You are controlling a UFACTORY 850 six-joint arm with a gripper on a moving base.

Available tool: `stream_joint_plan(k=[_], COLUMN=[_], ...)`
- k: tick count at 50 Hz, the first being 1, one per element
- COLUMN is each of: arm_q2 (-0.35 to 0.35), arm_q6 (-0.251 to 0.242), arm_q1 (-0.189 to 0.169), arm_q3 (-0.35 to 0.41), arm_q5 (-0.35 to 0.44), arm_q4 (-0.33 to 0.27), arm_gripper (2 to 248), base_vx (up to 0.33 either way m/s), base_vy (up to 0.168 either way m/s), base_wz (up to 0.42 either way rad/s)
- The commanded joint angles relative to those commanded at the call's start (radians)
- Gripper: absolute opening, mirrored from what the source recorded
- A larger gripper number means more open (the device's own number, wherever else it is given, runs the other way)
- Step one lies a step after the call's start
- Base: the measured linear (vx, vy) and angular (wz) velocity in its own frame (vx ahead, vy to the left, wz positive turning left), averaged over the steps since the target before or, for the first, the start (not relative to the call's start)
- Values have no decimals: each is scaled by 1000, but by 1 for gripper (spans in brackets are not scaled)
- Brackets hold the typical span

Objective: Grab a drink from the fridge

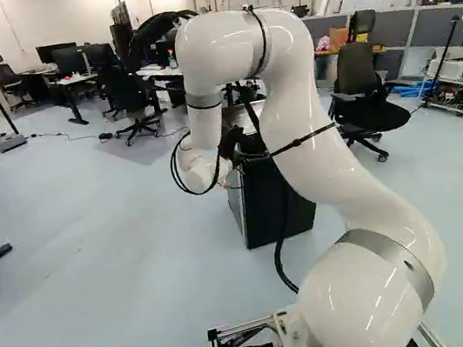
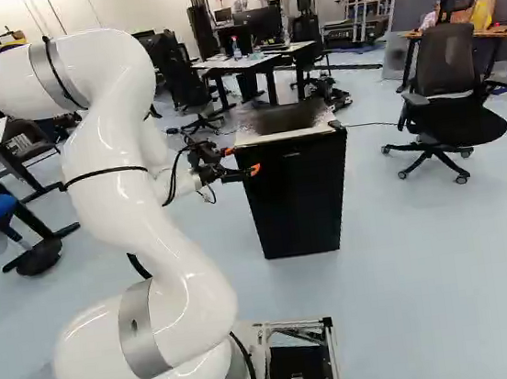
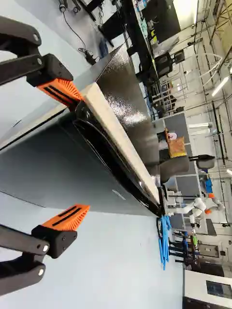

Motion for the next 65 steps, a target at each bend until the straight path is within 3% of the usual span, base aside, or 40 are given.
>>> stream_joint_plan(k=[65], arm_q2=[99], arm_q6=[0], arm_q1=[43], arm_q3=[182], arm_q5=[0], arm_q4=[0], arm_gripper=[247], base_vx=[0], base_vy=[-1], base_wz=[-1])
